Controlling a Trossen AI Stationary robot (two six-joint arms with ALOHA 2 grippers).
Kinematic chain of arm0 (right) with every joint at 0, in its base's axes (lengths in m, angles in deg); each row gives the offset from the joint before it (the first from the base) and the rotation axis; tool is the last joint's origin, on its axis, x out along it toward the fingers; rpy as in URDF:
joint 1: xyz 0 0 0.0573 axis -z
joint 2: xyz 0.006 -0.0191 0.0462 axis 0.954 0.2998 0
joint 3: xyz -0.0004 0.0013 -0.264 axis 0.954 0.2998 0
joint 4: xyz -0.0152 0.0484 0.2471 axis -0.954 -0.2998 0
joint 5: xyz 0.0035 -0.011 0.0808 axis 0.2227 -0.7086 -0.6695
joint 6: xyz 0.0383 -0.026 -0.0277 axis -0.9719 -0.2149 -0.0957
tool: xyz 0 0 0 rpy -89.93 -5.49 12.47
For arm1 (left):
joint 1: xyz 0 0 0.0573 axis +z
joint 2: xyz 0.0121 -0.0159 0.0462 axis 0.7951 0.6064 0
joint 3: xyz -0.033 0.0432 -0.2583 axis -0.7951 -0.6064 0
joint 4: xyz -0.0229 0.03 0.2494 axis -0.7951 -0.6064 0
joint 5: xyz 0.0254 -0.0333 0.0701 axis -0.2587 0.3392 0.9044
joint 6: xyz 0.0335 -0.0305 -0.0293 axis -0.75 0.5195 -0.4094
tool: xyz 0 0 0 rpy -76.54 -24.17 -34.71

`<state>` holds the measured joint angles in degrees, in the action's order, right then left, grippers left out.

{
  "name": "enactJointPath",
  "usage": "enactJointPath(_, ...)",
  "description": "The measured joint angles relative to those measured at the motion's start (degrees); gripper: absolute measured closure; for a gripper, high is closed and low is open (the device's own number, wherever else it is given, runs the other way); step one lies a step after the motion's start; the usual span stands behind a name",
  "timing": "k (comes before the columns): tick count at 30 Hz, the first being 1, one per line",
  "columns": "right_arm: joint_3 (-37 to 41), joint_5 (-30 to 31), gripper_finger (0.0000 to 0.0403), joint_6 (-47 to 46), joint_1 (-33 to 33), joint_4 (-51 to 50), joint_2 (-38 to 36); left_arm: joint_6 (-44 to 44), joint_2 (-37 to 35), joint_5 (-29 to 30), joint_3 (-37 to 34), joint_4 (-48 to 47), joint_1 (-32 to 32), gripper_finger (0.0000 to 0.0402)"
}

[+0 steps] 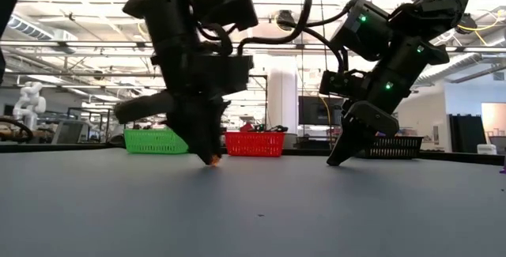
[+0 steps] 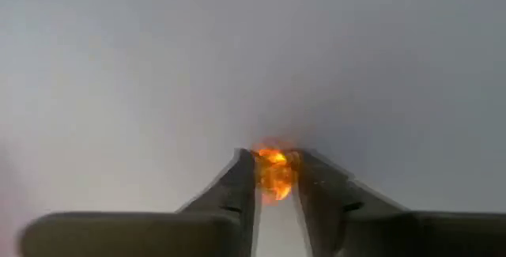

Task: Sort Halloween decoration
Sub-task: Put the orange pumpkin toy into the red bin

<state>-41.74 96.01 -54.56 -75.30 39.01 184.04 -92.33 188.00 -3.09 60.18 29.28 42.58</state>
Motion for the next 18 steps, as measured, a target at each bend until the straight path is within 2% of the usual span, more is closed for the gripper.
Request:
enactJointPath(4,0.01,-0.02,0.0403,0.00,0.00,0.12,0.00,0.08,-0.14,-0.54,0.15,0.86,0.54,0.0348)
enactJointPath(18,0.01,-0.11,0.0403,0.18,0.00,0.20,0.00,1.57,-4.72,-2.25,1.03,-2.53,4.15,0.0350)
